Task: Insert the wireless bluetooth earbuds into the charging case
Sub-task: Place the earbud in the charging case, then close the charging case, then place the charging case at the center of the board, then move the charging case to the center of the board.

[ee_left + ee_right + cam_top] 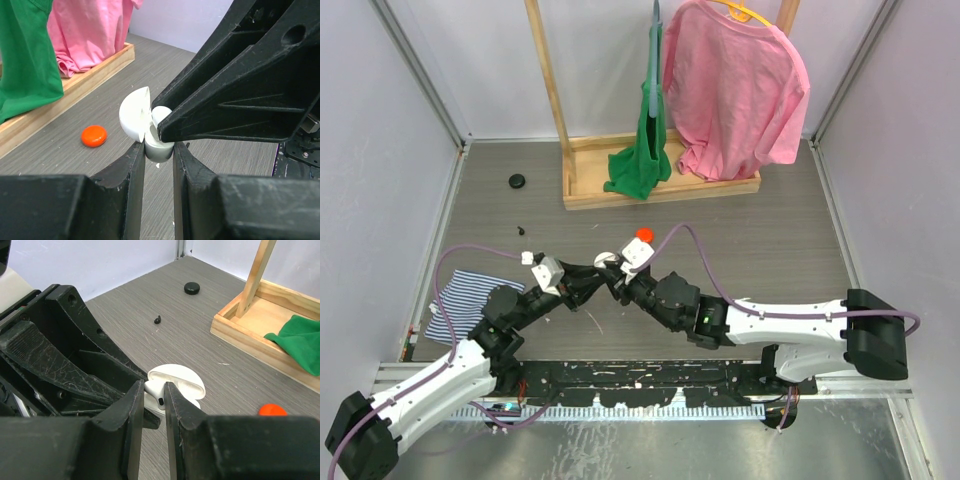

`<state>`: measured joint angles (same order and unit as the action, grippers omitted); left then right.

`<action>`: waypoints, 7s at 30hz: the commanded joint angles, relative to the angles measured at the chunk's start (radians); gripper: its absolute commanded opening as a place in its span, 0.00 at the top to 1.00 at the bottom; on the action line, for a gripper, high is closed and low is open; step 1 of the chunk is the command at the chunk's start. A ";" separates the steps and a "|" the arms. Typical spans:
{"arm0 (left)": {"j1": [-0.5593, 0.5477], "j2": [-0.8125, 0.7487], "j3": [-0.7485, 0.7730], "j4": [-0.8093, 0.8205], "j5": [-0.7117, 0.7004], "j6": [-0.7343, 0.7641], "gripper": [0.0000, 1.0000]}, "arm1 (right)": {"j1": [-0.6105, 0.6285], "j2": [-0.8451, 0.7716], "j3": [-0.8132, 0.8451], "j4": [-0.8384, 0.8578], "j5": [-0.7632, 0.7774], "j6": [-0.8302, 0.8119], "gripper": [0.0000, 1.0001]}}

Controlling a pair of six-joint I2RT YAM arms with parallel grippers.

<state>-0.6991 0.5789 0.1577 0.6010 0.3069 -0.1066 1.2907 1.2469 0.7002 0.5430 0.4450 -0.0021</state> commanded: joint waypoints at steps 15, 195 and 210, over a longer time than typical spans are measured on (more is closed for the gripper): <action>0.003 -0.020 0.005 0.065 -0.010 0.014 0.94 | 0.020 -0.027 0.150 -0.143 0.049 -0.030 0.52; 0.726 1.410 1.445 -0.988 -0.526 -0.239 0.07 | -0.576 -0.595 -0.488 -0.060 0.128 0.146 0.07; 0.776 1.749 1.801 -1.062 -0.457 -0.078 0.23 | -0.576 -0.526 -0.464 -0.069 0.106 0.135 0.07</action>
<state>0.0734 2.3013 1.8862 -0.4480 -0.1848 -0.2527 0.7166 0.7208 0.1925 0.4366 0.5556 0.1345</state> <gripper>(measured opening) 0.787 0.932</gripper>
